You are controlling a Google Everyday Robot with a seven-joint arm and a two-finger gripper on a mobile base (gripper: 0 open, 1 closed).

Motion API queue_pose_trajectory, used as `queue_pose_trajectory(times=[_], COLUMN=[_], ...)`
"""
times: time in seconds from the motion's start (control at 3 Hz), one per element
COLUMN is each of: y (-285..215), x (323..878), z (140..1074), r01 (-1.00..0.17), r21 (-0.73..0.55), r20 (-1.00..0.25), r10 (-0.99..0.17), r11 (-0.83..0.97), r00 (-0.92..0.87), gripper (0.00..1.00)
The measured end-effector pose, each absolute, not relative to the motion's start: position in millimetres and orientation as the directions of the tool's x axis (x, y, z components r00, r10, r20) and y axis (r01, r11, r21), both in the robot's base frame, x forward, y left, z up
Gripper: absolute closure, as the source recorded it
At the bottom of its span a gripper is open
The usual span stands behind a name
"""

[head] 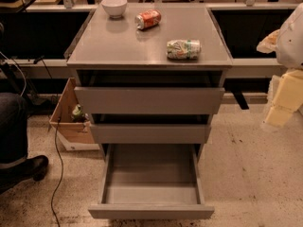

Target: Close bottom drawer

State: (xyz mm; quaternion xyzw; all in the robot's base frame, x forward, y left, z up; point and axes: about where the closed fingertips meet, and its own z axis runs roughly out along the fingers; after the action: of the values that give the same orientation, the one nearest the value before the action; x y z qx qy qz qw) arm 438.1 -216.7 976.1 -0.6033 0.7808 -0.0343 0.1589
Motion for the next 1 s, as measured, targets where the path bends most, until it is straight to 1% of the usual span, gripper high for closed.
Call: queue_pose_trajectory(times=[0.33, 1.0], y=[-216.7, -228.3], x=[438.1, 442.5], z=[976.1, 916.6], r01=[-0.931, -0.943], r21=[-0.245, -0.216], r20=[-0.207, -0.287], r10=[-0.953, -0.940], r11=[0.270, 0.253], r00=[-0.222, -0.187], gripper=[0.00, 0.00])
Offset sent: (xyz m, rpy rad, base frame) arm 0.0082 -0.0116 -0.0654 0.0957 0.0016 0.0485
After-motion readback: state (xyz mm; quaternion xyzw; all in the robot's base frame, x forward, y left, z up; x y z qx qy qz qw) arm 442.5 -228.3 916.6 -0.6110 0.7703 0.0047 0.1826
